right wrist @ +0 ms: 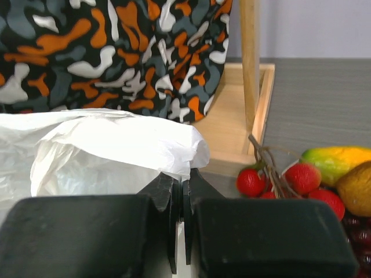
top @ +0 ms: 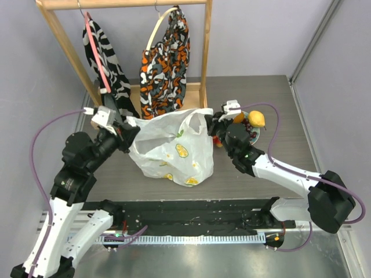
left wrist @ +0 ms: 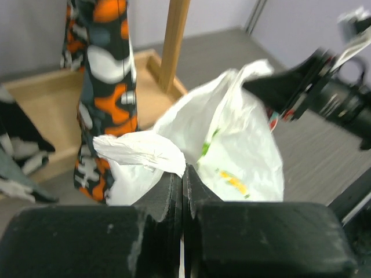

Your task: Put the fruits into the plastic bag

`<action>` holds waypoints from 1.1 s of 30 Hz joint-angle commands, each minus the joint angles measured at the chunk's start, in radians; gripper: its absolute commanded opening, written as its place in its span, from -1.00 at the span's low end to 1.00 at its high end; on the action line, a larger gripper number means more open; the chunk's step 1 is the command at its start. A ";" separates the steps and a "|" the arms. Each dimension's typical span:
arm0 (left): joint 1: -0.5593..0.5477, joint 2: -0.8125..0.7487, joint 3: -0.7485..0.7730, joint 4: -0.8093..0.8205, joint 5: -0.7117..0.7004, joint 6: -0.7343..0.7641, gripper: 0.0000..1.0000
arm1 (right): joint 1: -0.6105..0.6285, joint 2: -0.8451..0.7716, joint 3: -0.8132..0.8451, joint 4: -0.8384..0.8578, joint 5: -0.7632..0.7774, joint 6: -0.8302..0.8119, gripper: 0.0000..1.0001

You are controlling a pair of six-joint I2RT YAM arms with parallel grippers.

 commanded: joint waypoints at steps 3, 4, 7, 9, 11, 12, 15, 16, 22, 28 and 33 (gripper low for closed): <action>-0.001 -0.053 -0.149 -0.062 -0.065 0.054 -1.00 | -0.001 -0.108 -0.082 0.011 -0.024 0.062 -0.79; -0.002 -0.070 -0.163 -0.060 -0.068 0.055 -1.00 | 0.001 -0.143 -0.091 0.000 -0.032 0.066 -0.77; -0.001 -0.092 -0.189 -0.045 -0.061 0.042 -1.00 | -0.001 -0.207 -0.121 -0.041 -0.069 0.082 -0.64; -0.002 -0.093 -0.191 -0.045 -0.064 0.035 -0.99 | 0.001 -0.229 -0.108 -0.119 -0.104 0.071 -0.52; -0.002 -0.096 -0.191 -0.042 -0.062 0.029 -0.99 | -0.001 -0.257 -0.093 -0.196 -0.125 0.068 -0.36; -0.002 -0.101 -0.192 -0.036 -0.056 0.025 -0.99 | -0.001 -0.267 -0.088 -0.220 -0.141 0.071 -0.20; -0.002 -0.121 -0.201 -0.015 -0.038 0.009 -0.99 | -0.001 -0.313 -0.087 -0.299 -0.170 0.099 0.31; -0.001 -0.126 -0.206 0.005 -0.018 -0.003 -0.99 | 0.001 -0.330 -0.088 -0.341 -0.174 0.111 0.39; -0.002 -0.132 -0.220 0.030 0.042 -0.021 -0.99 | 0.015 -0.575 -0.133 -0.455 -0.243 0.224 0.51; -0.002 -0.116 -0.218 0.032 0.134 -0.001 -0.99 | 0.085 -0.566 -0.001 -0.509 -0.320 0.234 0.42; -0.002 -0.129 -0.224 0.032 0.148 0.003 -0.99 | 0.231 -0.332 0.146 -0.494 -0.245 0.258 0.49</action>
